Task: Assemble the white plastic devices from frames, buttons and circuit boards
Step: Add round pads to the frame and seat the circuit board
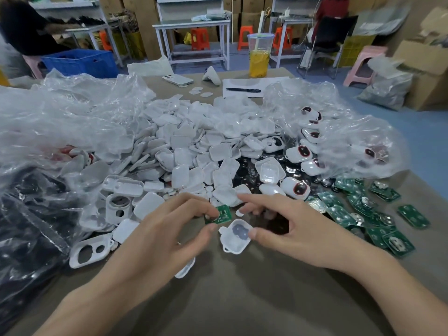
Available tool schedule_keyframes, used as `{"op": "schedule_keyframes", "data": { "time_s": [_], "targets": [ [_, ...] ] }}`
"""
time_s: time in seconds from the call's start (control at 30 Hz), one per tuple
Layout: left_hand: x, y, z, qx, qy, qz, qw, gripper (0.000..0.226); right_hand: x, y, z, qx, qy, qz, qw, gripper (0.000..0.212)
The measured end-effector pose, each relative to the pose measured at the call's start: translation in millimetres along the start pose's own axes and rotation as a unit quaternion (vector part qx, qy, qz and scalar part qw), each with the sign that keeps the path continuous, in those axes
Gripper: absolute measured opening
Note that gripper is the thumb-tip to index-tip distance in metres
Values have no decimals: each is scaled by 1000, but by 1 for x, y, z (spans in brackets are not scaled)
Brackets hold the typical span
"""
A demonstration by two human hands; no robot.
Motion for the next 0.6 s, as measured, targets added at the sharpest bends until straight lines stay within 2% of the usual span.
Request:
{"op": "schedule_keyframes", "data": {
  "time_s": [0.1,0.3,0.5,0.6],
  "targets": [
    [-4,8,8,30,-40,21,999,13,-4,-3,4,-41,-12,-20,999,63],
    [-5,19,15,64,-66,49,995,15,-13,-3,1,-63,4,-31,998,73],
    [-3,16,16,68,-68,62,993,18,-8,-14,22,-171,-3,-44,984,99],
    [-2,10,11,49,-64,51,995,19,-4,-19,29,-205,12,-64,977,97]
  ]
}}
Point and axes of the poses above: each hand's wrist, its own x-axis towards the middle knuckle, its own z-axis out of the palm, y = z × x, the point moved 9 cm from there along x, towards the middle knuckle, and after that the axes turned 9 degrees about x, right-handed, at the moved point
